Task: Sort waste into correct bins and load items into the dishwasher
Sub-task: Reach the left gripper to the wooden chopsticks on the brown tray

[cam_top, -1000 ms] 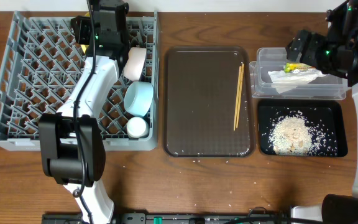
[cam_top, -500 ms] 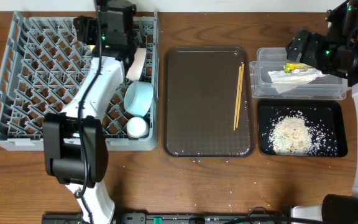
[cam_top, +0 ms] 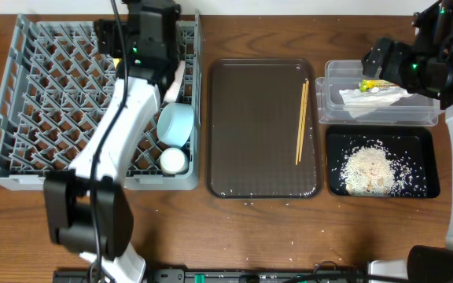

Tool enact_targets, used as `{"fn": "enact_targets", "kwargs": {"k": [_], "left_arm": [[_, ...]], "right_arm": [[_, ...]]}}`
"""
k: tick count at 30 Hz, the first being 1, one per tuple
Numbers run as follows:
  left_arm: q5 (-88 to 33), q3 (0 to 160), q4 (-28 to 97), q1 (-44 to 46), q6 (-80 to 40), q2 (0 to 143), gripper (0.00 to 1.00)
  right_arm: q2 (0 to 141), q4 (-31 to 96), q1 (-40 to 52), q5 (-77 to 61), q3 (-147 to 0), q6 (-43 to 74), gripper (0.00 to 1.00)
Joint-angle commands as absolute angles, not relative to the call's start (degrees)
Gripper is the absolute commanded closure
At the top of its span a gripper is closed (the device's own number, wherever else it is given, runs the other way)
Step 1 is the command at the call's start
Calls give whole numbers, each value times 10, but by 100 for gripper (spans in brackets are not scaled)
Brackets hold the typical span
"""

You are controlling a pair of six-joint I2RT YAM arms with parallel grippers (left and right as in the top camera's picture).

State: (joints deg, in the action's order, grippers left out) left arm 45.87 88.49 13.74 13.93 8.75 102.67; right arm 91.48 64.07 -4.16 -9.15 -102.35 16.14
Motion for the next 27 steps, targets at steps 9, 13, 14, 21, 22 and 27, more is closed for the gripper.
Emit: {"fn": "enact_targets", "kwargs": {"k": [9, 13, 14, 21, 22, 27], "left_arm": [[9, 891, 279, 260, -219, 999, 19], [-7, 891, 283, 305, -249, 1032, 19], [-7, 891, 282, 317, -253, 1043, 19], [-7, 891, 252, 374, -254, 1107, 19], [-7, 891, 246, 380, -254, 1115, 19], [-6, 891, 212, 410, -254, 1160, 22]], "right_arm": [[915, 641, -44, -88, -1029, 167, 1], [915, 641, -44, -88, -1029, 167, 1], [915, 641, -44, -88, -1029, 167, 1], [915, 641, -44, -88, -1029, 167, 1], [915, 641, -44, -88, -1029, 167, 1], [915, 641, -44, -88, -1029, 167, 1]]}}
